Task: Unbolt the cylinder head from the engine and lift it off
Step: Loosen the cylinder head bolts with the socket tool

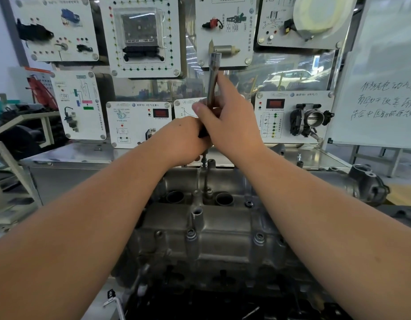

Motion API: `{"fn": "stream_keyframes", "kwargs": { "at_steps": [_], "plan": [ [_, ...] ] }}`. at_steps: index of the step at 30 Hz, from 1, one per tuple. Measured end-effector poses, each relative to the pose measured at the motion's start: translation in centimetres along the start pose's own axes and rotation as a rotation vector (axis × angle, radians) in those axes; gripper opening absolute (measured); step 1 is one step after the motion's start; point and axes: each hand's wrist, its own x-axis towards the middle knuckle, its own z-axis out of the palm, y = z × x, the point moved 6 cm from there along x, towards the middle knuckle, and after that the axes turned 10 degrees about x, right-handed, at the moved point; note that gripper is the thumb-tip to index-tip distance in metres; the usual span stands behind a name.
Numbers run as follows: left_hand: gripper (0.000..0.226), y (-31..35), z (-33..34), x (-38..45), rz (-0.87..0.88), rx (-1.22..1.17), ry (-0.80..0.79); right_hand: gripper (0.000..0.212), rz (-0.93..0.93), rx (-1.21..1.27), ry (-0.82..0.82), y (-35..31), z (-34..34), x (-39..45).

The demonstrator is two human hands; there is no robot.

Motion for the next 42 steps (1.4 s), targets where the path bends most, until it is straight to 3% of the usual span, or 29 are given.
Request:
{"fn": "stream_keyframes", "kwargs": {
  "at_steps": [3, 9, 16, 19, 22, 27, 31, 37, 39, 42],
  "plan": [
    [0.023, -0.27, -0.1, 0.05, -0.029, -0.015, 0.015, 0.039, -0.019, -0.051, 0.004, 0.03, 0.04, 0.25],
    [0.016, 0.05, 0.04, 0.0, 0.008, -0.014, -0.013, 0.067, 0.019, 0.031, -0.061, 0.06, 0.37, 0.0],
    [0.024, -0.16, -0.05, 0.03, -0.02, 0.003, 0.002, 0.049, -0.031, -0.049, -0.021, 0.05, 0.25, 0.4],
    [0.014, -0.18, 0.17, 0.07, -0.005, -0.03, -0.01, 0.059, -0.008, 0.031, -0.037, 0.12, 0.22, 0.25],
    [0.019, -0.01, 0.23, 0.06, 0.014, -0.002, -0.028, 0.064, -0.022, 0.005, -0.026, -0.06, 0.22, -0.07],
    [0.019, -0.05, 0.03, 0.0, 0.01, 0.021, 0.03, 0.053, -0.021, -0.064, -0.013, -0.03, 0.16, 0.25],
    [0.011, -0.1, 0.25, 0.01, 0.02, -0.043, 0.007, 0.064, 0.019, 0.014, -0.038, 0.2, 0.27, 0.14],
    [0.023, -0.05, -0.01, -0.07, 0.004, -0.004, 0.027, 0.053, -0.036, -0.035, 0.027, -0.01, -0.14, 0.26],
    [0.018, -0.17, 0.05, -0.05, -0.007, -0.014, 0.025, 0.047, -0.01, -0.023, -0.008, 0.18, 0.06, 0.43],
    [0.011, -0.02, 0.29, -0.03, 0.005, -0.046, 0.006, 0.055, 0.033, -0.008, -0.072, 0.37, 0.51, 0.47]
  ]
}}
